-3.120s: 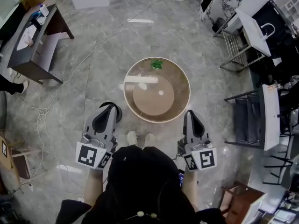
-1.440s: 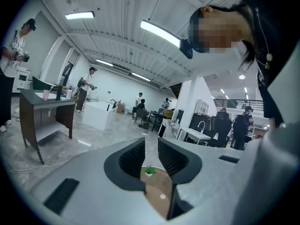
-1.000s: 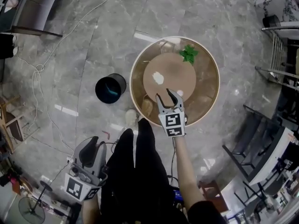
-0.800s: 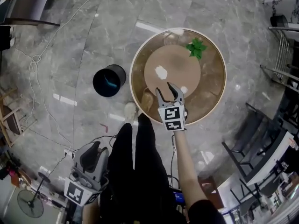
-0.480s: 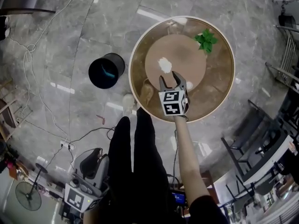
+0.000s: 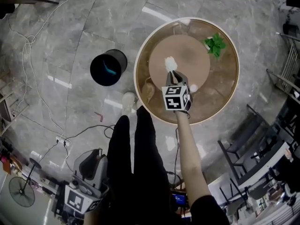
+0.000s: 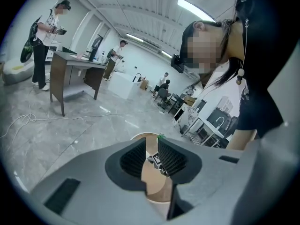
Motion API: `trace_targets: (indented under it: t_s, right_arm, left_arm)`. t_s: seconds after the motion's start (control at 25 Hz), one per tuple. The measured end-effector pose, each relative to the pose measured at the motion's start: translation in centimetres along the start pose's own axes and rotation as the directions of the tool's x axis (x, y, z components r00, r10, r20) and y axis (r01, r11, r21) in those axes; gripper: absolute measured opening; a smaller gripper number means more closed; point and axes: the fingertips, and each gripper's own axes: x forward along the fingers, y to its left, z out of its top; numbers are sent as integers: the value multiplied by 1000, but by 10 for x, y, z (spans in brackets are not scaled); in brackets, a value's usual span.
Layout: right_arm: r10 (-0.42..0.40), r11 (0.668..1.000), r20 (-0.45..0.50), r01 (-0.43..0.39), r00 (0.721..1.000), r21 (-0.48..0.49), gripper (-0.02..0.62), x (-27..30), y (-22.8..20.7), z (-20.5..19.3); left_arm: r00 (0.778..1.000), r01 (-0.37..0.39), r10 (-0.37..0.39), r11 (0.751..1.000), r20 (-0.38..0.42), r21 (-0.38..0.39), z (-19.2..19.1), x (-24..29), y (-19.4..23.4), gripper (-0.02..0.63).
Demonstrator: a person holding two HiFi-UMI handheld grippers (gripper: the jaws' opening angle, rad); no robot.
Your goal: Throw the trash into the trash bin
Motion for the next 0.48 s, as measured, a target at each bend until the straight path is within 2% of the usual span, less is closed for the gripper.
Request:
trace_targets:
  t_s: [0.24, 0.48]
  right_arm:
    - [55, 996, 72, -50, 996, -67, 26, -21, 37, 34]
    - [160, 975, 110, -140, 981, -175, 25, -29, 105, 76]
  left_arm:
    - [997, -38, 40, 999, 61, -33, 11, -8, 8, 74]
    - [988, -108, 115, 992, 105, -70, 14, -36, 28, 73]
